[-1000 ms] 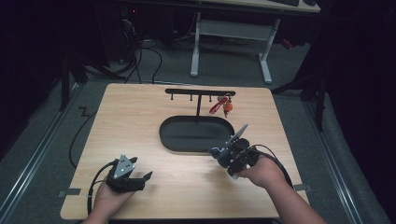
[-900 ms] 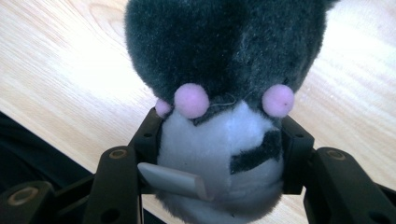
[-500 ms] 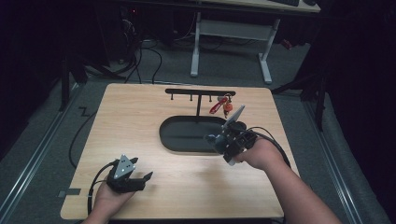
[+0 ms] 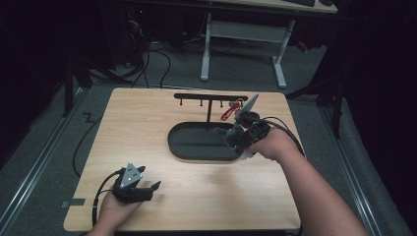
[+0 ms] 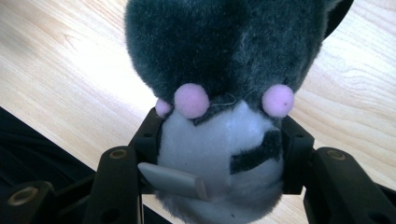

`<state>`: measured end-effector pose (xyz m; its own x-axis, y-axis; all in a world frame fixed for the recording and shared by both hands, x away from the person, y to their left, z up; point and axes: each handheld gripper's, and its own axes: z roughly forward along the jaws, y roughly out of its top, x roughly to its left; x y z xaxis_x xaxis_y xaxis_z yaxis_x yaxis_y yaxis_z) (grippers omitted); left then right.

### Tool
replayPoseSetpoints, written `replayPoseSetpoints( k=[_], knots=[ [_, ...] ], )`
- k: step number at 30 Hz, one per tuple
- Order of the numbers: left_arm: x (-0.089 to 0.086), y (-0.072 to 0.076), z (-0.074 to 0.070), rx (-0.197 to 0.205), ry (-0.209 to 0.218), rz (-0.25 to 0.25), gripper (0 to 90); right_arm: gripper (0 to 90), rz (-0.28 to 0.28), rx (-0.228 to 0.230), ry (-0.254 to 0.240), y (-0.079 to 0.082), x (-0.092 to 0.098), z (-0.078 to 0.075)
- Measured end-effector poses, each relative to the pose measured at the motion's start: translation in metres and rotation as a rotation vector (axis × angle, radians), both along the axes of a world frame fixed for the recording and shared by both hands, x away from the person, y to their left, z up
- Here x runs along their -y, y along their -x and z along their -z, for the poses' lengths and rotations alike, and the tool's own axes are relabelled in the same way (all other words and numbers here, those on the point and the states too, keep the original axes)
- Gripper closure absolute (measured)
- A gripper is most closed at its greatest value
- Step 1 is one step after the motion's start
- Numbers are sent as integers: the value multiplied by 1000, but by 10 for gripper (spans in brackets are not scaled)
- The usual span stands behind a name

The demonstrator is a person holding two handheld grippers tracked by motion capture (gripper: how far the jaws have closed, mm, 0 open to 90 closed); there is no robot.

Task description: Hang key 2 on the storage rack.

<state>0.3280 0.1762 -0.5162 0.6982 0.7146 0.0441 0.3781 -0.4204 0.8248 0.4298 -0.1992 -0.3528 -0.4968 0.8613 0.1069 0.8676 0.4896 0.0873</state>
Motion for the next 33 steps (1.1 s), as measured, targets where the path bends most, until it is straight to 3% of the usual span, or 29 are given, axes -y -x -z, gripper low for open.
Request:
replayPoseSetpoints(
  k=[26,33],
  knots=[
    [-1,0,0,-1,-4,3,227,479,39,8,16,-44,-11,-44],
    [-2,0,0,-3,-3,5,228,479,63,44,32,-53,-12,-53]
  ],
)
